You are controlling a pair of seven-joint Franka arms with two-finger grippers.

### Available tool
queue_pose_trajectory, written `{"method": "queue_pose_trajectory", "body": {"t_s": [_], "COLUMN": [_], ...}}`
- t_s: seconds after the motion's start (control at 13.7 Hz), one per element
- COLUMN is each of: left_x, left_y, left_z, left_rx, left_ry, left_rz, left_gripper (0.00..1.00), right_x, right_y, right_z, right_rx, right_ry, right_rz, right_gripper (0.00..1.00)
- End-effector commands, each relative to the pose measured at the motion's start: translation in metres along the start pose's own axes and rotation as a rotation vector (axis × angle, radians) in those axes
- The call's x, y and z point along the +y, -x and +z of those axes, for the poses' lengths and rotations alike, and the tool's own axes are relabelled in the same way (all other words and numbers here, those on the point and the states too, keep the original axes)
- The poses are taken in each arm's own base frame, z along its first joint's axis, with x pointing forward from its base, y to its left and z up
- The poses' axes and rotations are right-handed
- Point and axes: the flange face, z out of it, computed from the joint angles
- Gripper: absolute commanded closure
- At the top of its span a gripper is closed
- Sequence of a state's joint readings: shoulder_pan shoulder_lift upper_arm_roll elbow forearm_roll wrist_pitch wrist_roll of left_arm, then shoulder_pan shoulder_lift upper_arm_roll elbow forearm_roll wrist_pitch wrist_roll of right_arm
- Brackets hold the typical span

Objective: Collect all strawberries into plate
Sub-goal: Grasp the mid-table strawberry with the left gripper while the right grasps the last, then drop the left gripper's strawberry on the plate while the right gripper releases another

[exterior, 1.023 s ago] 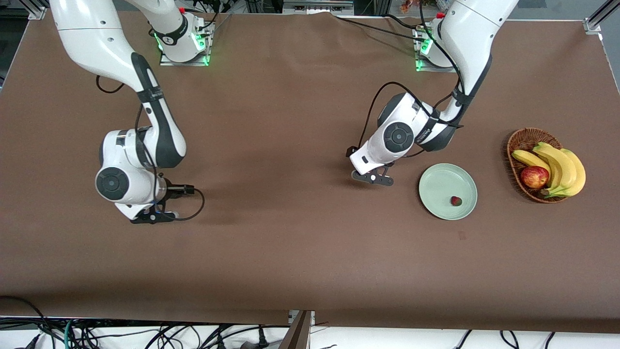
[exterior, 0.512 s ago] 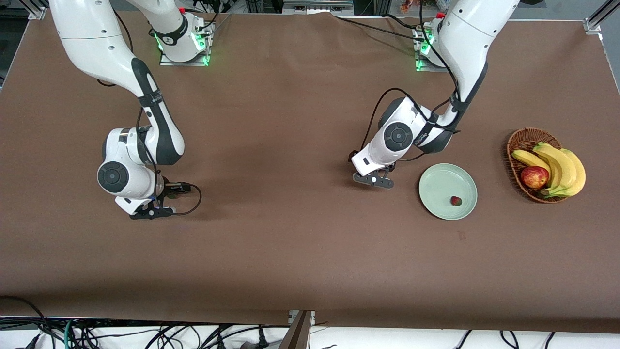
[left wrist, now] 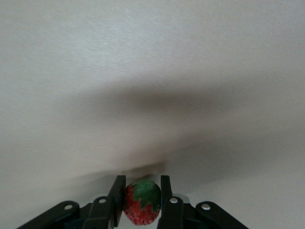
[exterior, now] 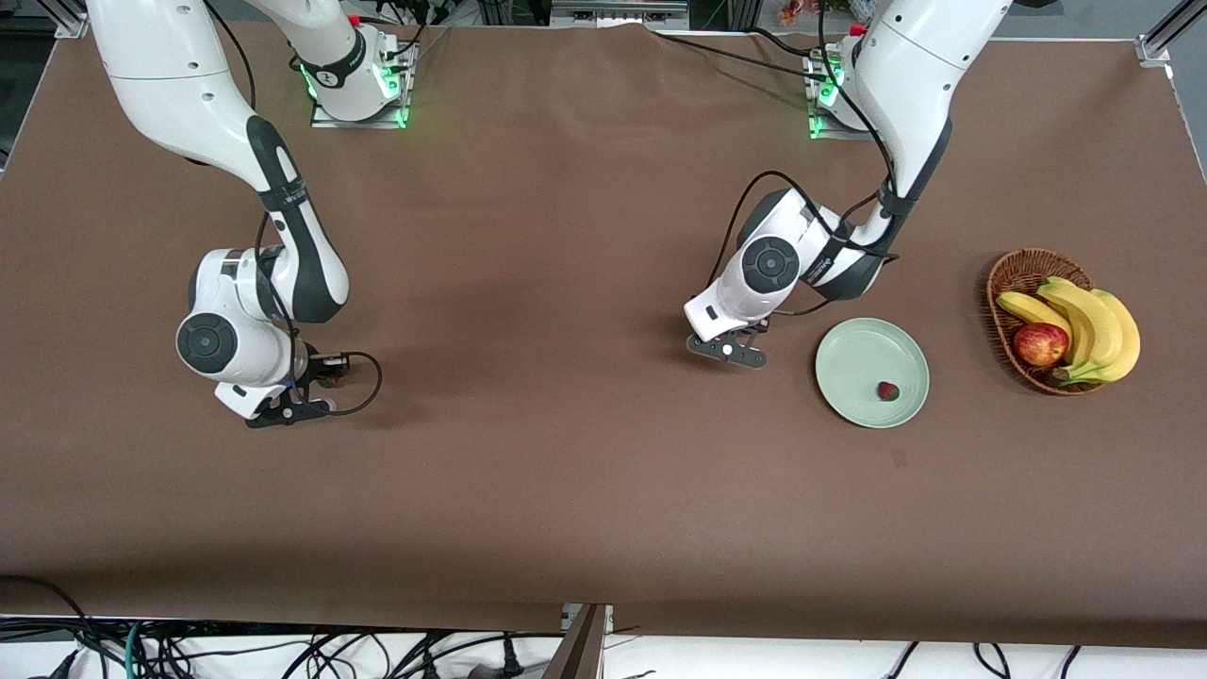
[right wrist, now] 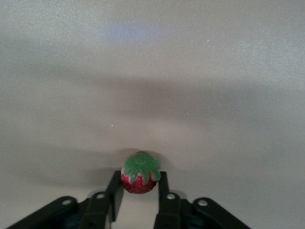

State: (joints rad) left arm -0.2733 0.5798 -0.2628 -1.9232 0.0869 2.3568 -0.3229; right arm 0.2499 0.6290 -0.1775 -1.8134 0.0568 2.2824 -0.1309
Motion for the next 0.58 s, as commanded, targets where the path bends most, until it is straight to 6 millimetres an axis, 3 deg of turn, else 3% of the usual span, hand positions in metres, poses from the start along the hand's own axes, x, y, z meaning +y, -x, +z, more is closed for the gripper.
{"method": "queue_pose_trajectory", "body": {"t_s": [0.0,0.22,0.37,0.51], "left_x": [-0.034,-0.102,-0.150,-0.190], "left_y": [-0.008,-0.029,-0.034,-0.041], "left_z": [-0.041,-0.080,-0.084,-0.082], "left_rx": [-0.013,-0.048,-0.063,-0.061], "left_ry": [-0.036,-0.031,-0.021,-0.077], "left_rz": [0.071,0.245,0.368,0.480], "left_gripper": [1.00,1.00,1.00,1.00], "right_x": [0.002,-0.015,-0.063,-0.137], "right_y": [0.007,-0.004,-0.014,-0.017], "right_z": [-0.008,-0.027,-0.040,-0.047], "right_rx": [0.017,0.049,0.074,0.082], "right_ry": [-0.013,-0.025,-0.064,-0.123], "right_rz": [-0.012,-0.018,0.040,0.180], "right_gripper": [1.00,1.00,1.00,1.00]}}
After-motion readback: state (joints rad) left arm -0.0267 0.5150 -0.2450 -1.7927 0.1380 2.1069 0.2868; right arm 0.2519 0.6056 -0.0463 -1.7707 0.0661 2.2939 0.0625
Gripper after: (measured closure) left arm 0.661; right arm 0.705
